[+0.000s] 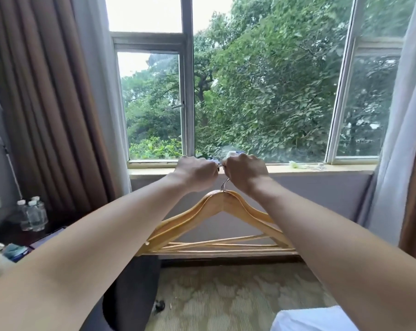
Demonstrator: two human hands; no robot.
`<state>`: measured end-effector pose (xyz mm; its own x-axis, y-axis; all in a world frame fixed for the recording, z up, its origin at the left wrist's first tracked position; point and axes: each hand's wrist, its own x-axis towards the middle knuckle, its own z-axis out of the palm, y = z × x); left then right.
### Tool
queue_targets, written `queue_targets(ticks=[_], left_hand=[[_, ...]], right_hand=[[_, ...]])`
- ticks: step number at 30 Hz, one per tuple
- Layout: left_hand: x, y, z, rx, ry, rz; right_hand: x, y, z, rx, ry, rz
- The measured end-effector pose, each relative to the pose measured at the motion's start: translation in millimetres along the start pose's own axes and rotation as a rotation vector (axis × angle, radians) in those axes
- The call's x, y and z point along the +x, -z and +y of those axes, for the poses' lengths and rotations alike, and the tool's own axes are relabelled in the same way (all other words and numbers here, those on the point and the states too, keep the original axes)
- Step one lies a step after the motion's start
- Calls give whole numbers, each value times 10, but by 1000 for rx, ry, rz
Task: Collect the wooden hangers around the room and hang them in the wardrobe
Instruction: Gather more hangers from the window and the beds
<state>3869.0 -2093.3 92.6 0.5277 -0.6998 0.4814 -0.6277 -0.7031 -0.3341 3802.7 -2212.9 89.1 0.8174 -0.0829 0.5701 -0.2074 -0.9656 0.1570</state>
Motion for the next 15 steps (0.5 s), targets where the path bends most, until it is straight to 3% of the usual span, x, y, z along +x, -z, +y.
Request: queue_targets(ticks=[15], left_hand=[[1217,-877,-88,-7,-136,-24]], right_hand=[[869,-863,536,-52,-147,-41]])
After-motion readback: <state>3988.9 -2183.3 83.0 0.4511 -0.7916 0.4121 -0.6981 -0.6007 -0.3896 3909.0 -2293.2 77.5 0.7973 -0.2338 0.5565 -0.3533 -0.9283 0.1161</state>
